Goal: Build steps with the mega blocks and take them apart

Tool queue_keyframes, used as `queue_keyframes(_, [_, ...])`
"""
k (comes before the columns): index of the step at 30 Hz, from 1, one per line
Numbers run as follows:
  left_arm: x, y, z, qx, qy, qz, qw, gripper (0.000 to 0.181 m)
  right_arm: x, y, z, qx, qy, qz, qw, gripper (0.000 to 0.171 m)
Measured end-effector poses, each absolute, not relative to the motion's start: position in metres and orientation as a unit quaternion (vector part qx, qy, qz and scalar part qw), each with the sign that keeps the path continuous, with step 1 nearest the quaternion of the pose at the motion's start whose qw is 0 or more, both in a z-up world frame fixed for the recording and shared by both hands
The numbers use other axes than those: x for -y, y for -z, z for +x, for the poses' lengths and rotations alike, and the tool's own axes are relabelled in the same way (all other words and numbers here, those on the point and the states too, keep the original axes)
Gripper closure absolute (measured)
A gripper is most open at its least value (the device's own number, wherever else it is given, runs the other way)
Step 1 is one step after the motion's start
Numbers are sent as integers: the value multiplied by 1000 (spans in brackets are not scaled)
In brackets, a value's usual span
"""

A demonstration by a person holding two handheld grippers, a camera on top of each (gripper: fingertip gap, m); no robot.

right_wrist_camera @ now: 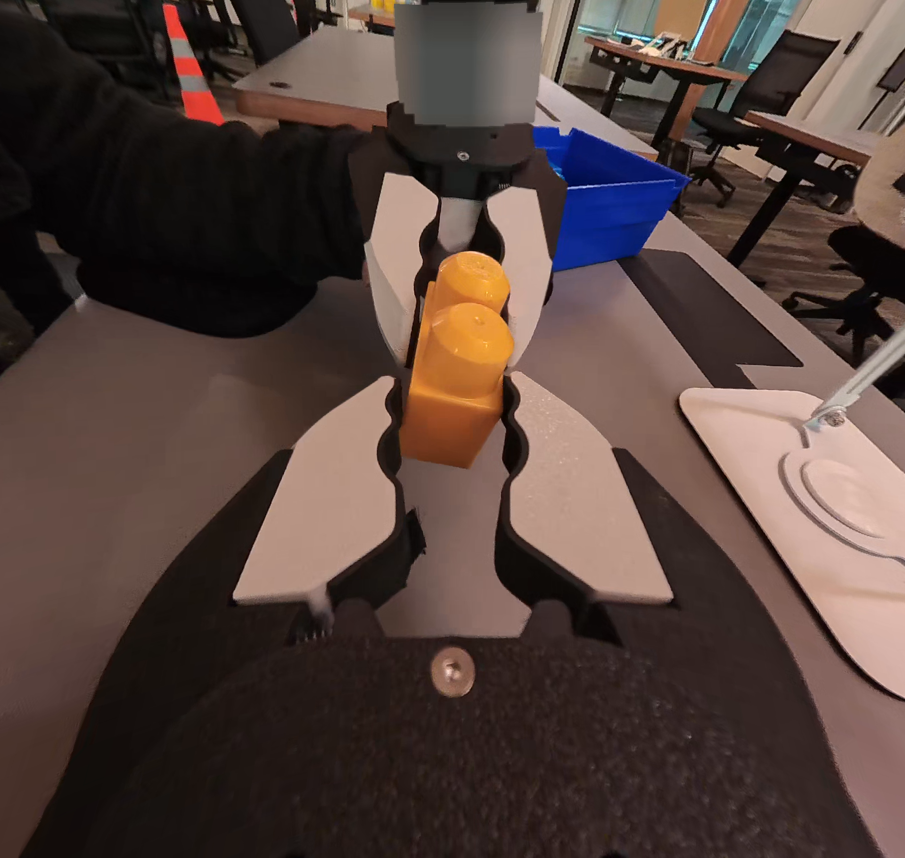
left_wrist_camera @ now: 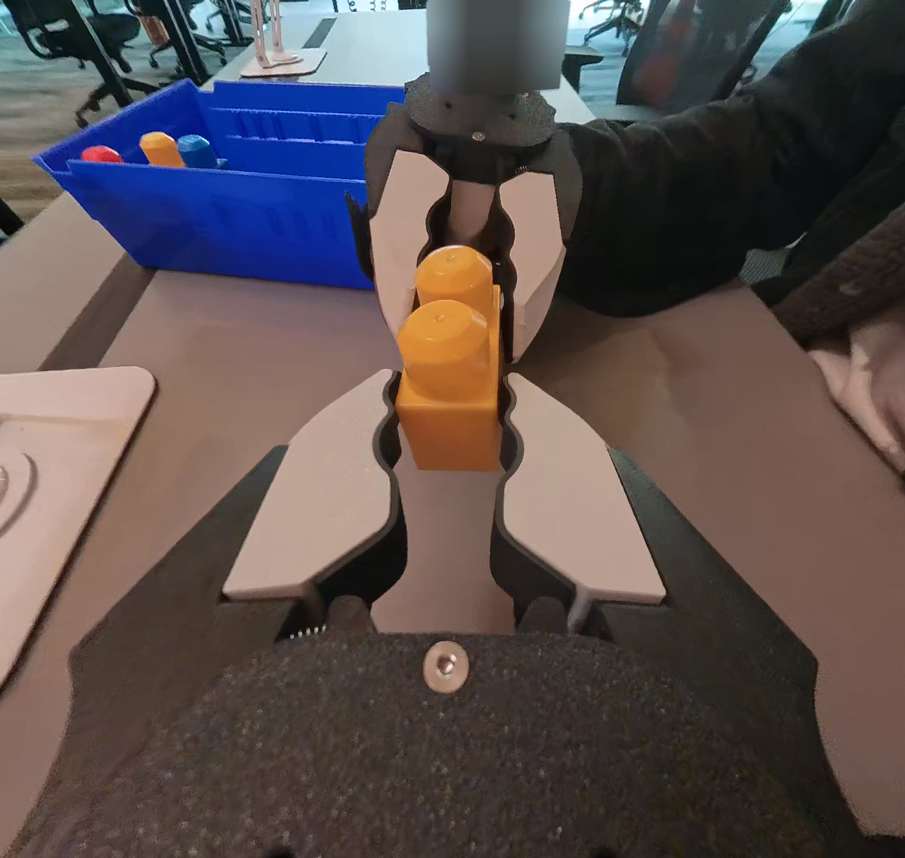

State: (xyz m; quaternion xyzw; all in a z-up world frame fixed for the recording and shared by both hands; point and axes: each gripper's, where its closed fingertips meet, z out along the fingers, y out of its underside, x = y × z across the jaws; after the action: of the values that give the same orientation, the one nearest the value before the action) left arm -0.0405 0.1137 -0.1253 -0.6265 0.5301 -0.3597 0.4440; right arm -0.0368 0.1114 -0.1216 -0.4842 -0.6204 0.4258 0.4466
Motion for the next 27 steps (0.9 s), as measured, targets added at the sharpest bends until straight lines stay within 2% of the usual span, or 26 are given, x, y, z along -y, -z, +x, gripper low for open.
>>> queue_keyframes(8, [-126, 141, -42, -558, 281, -618, 477, 143, -124, 134, -38, 618, -388, -533, 428, 133])
queue_keyframes(15, [-125, 149, -40, -569, 275, -608, 480, 143, -123, 149, -39, 641, -351, -544, 412, 135])
queue_keyframes(24, [-123, 161, -44, -558, 303, -644, 427, 144, -124, 159, -40, 650, -336, -558, 392, 135])
queue_keyframes(27, [-128, 152, -55, -544, 298, -653, 434, 141, -128, 159, -38, 641, -340, -565, 393, 135])
